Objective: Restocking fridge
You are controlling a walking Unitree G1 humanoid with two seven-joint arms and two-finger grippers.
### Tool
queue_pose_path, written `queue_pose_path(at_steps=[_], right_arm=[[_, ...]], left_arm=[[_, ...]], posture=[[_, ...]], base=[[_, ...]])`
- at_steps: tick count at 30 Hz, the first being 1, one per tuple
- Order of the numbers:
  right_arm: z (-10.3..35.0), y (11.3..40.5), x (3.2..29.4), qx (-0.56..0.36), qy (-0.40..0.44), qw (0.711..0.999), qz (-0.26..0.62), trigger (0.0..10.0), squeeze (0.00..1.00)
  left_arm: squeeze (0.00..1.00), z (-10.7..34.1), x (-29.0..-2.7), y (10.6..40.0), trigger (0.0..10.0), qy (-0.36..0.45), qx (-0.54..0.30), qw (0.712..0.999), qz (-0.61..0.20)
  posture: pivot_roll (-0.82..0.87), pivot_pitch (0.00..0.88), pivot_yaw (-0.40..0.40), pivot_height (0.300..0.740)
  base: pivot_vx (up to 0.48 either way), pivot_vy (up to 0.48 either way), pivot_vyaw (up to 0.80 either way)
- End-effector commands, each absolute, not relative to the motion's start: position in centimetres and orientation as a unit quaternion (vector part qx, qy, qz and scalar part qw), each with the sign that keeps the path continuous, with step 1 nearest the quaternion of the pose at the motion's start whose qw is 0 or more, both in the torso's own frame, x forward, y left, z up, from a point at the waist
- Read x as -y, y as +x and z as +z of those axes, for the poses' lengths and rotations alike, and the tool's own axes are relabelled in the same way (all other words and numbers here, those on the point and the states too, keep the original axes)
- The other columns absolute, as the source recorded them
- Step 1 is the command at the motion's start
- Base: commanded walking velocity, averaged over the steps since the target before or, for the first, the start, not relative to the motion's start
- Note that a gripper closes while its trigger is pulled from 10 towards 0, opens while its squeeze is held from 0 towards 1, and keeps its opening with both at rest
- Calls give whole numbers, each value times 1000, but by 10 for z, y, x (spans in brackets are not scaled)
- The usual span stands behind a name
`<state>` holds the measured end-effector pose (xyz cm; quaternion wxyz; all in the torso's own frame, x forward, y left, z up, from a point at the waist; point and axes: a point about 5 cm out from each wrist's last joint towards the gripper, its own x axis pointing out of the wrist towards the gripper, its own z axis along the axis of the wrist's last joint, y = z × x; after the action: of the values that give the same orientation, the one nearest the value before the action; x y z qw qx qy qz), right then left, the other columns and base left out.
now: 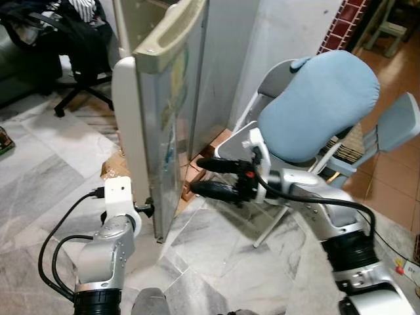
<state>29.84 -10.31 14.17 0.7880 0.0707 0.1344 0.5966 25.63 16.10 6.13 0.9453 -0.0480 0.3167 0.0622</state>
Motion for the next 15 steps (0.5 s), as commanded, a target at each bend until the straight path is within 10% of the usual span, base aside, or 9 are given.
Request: queue_pose_path(at_steps=[1,15], right_arm=[[129,316,122,-158,1,841,518,10000,0],[145,354,116,-71,-29,945,318,10000,0]], left_arm=[[0,65,-155,263,10000,-35,-303,951,44],[0,79,-191,314,10000,21,-231,966,111]], posture=[[104,0,-97,740],[102,0,-96,740]], base=[[0,0,0],[0,0,0]])
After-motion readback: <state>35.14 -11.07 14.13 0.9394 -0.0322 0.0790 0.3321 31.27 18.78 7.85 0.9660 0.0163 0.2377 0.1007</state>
